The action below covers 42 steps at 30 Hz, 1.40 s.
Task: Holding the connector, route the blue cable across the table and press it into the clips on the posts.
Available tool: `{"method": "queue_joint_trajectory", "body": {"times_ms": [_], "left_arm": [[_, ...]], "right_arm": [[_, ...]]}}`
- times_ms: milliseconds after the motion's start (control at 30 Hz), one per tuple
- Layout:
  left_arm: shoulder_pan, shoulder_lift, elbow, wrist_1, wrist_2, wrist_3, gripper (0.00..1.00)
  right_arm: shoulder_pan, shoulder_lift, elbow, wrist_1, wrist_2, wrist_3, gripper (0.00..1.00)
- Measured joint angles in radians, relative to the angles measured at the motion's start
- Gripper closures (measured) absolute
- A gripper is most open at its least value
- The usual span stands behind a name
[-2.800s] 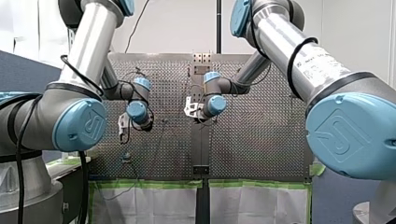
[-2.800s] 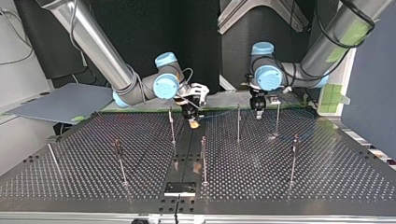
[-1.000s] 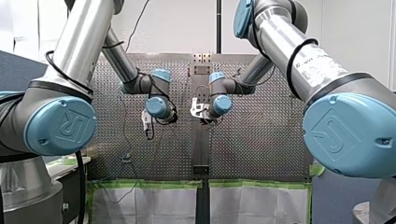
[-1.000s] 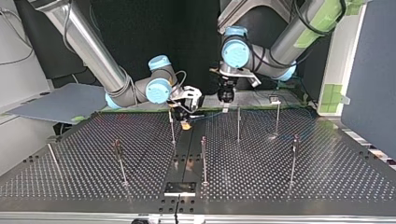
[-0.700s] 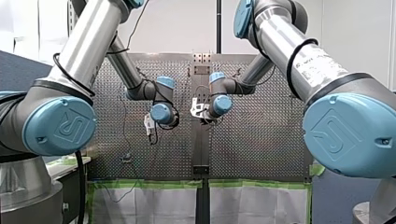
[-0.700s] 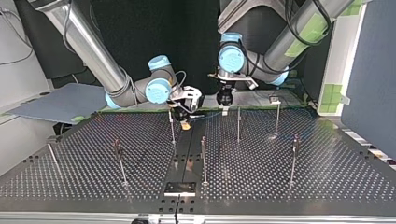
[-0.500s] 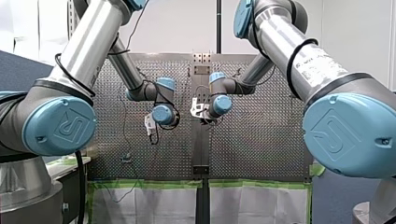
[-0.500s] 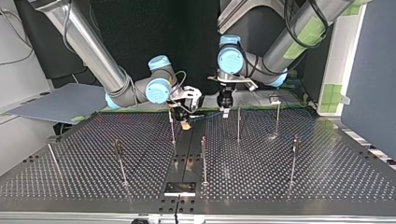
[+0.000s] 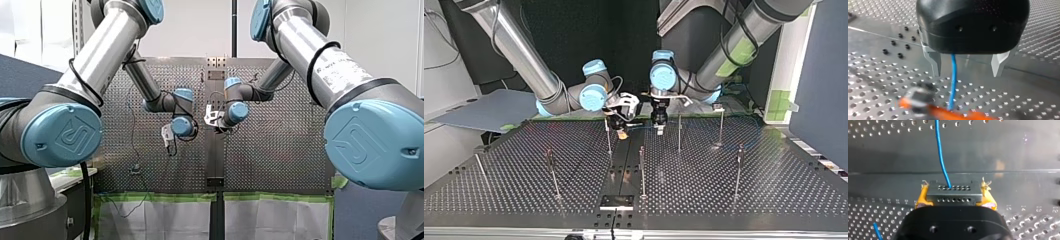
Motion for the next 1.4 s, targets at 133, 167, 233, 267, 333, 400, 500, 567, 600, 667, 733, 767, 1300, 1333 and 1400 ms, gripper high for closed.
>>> {"method": "queue_joint_trajectory", "body": {"times_ms": [133, 167, 233, 267, 333, 400, 500, 567, 600, 667, 733, 767, 1300, 1333, 1400], "left_arm": [[0.001, -0.002, 0.018, 0.001, 0.002, -0.003, 0.00], [0.001, -0.003, 0.020, 0.001, 0.003, -0.004, 0.00], [0.001, -0.014, 0.031, -0.004, 0.006, -0.006, 0.00], [0.001, -0.020, 0.038, -0.008, 0.007, -0.007, 0.00], [0.001, -0.039, 0.052, -0.022, 0.006, -0.009, 0.00], [0.002, -0.054, 0.059, -0.029, 0.005, -0.011, 0.00], [0.007, -0.068, 0.073, -0.032, 0.005, -0.022, 0.00], [0.010, -0.071, 0.084, -0.035, 0.005, -0.027, 0.00], [0.011, -0.072, 0.087, -0.036, 0.006, -0.029, 0.00], [0.011, -0.073, 0.091, -0.037, 0.006, -0.030, 0.00], [0.009, -0.073, 0.093, -0.037, 0.003, -0.032, 0.00], [0.009, -0.073, 0.093, -0.037, 0.000, -0.032, 0.00], [0.012, -0.072, 0.093, -0.050, -0.043, -0.033, 0.98], [0.012, -0.072, 0.093, -0.052, -0.044, -0.033, 0.98], [0.012, -0.072, 0.093, -0.056, -0.044, -0.033, 0.98]], "right_arm": [[-0.006, 0.000, 0.000, 0.001, 0.000, 0.001, 1.00], [-0.008, 0.000, 0.000, 0.001, 0.000, 0.001, 1.00], [-0.013, 0.000, 0.000, 0.000, 0.000, 0.003, 1.00], [-0.016, 0.000, 0.000, 0.000, 0.000, 0.004, 1.00], [-0.021, 0.000, 0.000, -0.001, 0.000, 0.006, 1.00], [-0.024, 0.000, 0.000, -0.001, 0.000, 0.006, 1.00], [-0.026, 0.000, 0.000, -0.001, 0.000, 0.005, 1.00], [-0.027, 0.000, 0.000, -0.001, 0.000, 0.004, 1.00], [-0.027, 0.000, 0.000, -0.001, 0.000, 0.004, 1.00], [-0.027, 0.000, 0.000, -0.002, 0.000, 0.003, 1.00], [-0.027, 0.000, 0.000, -0.002, 0.000, 0.002, 1.00], [-0.027, 0.000, 0.000, -0.002, 0.000, 0.002, 1.00], [-0.021, 0.000, 0.000, -0.005, 0.002, 0.001, 1.00], [-0.018, 0.000, 0.000, -0.006, 0.001, 0.000, 1.00], [-0.016, 0.000, 0.000, -0.007, -0.004, 0.000, 1.00]]}}
